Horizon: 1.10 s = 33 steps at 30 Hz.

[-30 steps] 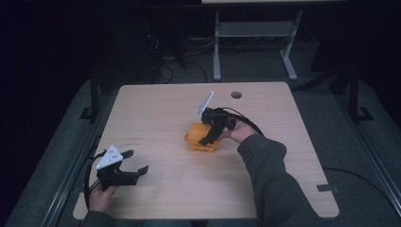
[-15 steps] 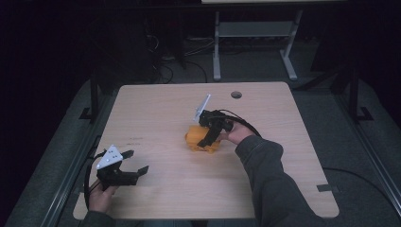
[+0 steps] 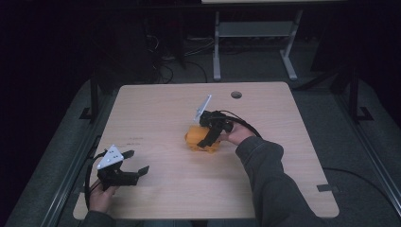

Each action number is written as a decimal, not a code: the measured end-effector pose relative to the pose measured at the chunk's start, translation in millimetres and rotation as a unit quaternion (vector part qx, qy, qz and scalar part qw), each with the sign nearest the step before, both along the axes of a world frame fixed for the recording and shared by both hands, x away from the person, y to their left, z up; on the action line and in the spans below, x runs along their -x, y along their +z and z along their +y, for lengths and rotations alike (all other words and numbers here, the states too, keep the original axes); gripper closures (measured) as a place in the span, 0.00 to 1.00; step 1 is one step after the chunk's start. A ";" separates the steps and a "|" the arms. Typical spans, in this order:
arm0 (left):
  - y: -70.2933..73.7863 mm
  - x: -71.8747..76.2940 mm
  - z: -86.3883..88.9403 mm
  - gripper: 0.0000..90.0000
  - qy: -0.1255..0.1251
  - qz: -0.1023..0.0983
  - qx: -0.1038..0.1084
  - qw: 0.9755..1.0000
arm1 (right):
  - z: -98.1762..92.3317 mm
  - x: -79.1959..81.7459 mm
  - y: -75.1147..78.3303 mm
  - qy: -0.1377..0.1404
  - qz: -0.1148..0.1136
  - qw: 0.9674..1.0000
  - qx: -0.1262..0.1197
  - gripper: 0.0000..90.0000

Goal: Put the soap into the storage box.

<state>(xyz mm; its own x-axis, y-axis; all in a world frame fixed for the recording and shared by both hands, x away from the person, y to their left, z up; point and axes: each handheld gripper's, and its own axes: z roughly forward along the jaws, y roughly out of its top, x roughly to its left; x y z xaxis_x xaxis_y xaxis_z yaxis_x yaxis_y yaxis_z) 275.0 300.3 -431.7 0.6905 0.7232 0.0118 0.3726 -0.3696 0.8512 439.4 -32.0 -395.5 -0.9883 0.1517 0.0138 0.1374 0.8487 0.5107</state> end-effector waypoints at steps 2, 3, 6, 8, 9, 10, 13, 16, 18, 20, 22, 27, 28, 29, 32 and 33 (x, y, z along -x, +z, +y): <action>0.0 -0.1 0.1 0.16 0.001 0.001 0.000 1.000 | -0.2 -0.1 -0.2 -0.002 0.003 1.000 -0.001 0.22; 0.0 -0.2 0.2 0.16 0.001 0.001 0.000 1.000 | -0.1 -0.1 -0.2 -0.002 0.003 1.000 -0.002 0.22; 0.0 0.0 0.1 0.16 0.001 0.000 0.001 1.000 | -0.1 0.1 -0.2 -0.002 0.002 1.000 -0.002 0.22; 0.0 -0.1 0.1 0.16 0.000 0.001 -0.001 1.000 | -0.2 0.0 -0.5 -0.004 0.006 1.000 -0.001 0.20; 0.0 -0.2 0.0 0.16 0.000 0.001 -0.002 1.000 | -0.1 -0.1 -0.9 -0.006 0.006 1.000 0.003 0.19; -0.1 -0.2 -0.2 0.16 0.000 0.002 -0.001 1.000 | 0.2 -0.5 -1.8 -0.009 0.005 1.000 0.005 0.18; -0.1 -0.1 -0.3 0.16 -0.001 0.001 -0.002 1.000 | -0.5 -0.3 -2.0 -0.011 0.006 1.000 0.001 0.19; -0.1 -0.2 -0.3 0.16 -0.001 0.002 -0.002 1.000 | -0.7 0.4 -1.3 -0.009 0.009 1.000 0.001 0.20; -0.1 -0.2 -0.3 0.16 -0.001 0.001 -0.002 1.000 | -1.2 0.6 -0.8 -0.009 0.006 1.000 -0.001 0.20; -0.1 -0.3 -0.5 0.16 -0.001 0.002 -0.002 1.000 | -2.1 1.1 0.3 -0.013 0.004 1.000 -0.002 0.18; -0.3 -0.3 -0.8 0.16 -0.002 0.002 -0.002 1.000 | -3.1 1.5 1.0 -0.015 0.006 1.000 -0.004 0.18; -0.5 -0.2 -1.5 0.16 -0.001 0.002 0.002 1.000 | -6.8 3.0 3.2 -0.021 0.004 1.000 -0.007 0.18; -0.5 -0.2 -1.5 0.16 -0.001 0.003 0.001 1.000 | -7.6 3.0 3.7 -0.021 0.002 1.000 -0.006 0.17; -0.7 -0.2 -1.7 0.16 -0.001 0.002 0.002 1.000 | -8.5 3.3 4.2 -0.022 0.003 1.000 -0.008 0.17; -0.8 -0.3 -1.9 0.16 -0.002 0.002 0.002 1.000 | -11.0 4.4 5.4 -0.023 0.000 1.000 -0.010 0.18; -0.9 -0.3 -1.9 0.16 -0.002 0.002 0.002 1.000 | -11.6 4.5 5.7 -0.023 0.000 1.000 -0.009 0.18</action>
